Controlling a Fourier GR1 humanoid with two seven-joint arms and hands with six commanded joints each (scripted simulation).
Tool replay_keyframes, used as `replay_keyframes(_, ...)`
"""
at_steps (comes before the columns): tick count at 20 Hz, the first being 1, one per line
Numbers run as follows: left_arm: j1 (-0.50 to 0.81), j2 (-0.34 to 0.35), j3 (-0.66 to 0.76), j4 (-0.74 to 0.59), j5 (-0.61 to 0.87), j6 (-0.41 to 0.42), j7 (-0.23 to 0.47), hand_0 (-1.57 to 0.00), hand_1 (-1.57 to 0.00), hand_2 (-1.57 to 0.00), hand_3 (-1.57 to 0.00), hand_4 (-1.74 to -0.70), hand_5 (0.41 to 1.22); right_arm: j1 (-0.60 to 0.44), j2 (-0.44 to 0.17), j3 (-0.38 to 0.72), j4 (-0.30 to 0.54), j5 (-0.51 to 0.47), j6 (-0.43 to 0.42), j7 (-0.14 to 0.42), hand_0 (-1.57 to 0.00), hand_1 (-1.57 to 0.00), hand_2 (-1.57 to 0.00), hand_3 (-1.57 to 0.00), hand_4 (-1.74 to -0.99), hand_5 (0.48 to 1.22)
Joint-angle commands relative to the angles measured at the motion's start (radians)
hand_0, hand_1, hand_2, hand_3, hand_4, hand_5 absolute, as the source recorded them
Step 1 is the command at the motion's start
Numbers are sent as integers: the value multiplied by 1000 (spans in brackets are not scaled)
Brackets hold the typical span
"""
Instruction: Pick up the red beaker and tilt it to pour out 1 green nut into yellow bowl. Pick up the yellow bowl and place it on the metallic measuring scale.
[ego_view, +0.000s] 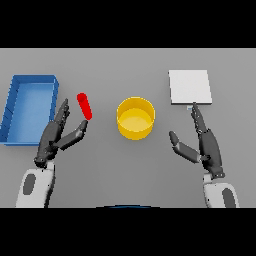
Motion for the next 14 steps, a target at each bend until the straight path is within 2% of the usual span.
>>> replay_keyframes(1, -43, 2, 14, 47, -2, 6, 2, 1, 1, 1, 1, -1178, 648, -6, -3, -4, -7, -4, 1, 10, 1, 1, 1, 1, -1219, 626)
replay_keyframes(3, -99, 5, 25, 134, -16, 8, -32, 1, 1, 1, 1, -1176, 640, -12, -4, -3, -7, -3, 2, 26, 1, 1, 1, 1, -1225, 627)
replay_keyframes(7, -189, -2, 40, 248, -18, 5, -91, 1, 1, 1, 1, -1189, 641, -4, -8, -2, 0, -2, 10, 13, 1, 1, 1, 1, -1222, 626)
replay_keyframes(10, -257, -3, 41, 316, -43, 19, -88, 1, 1, 1, 1, -1201, 654, -10, 18, 7, 4, -2, 0, 26, 1, 1, 1, 1, -1229, 628)
replay_keyframes(12, -288, -3, 44, 355, -55, 30, -85, 1, 1, 1, 1, -1197, 661, 11, -5, -5, -10, -3, 2, 6, 1, 1, 1, 1, -1226, 631)
replay_keyframes(14, -334, -7, 50, 400, -65, 43, -81, 1, 1, 1, 1, -1196, 664, 11, 6, 3, -21, -4, 1, 17, 1, 1, 1, 1, -1233, 634)
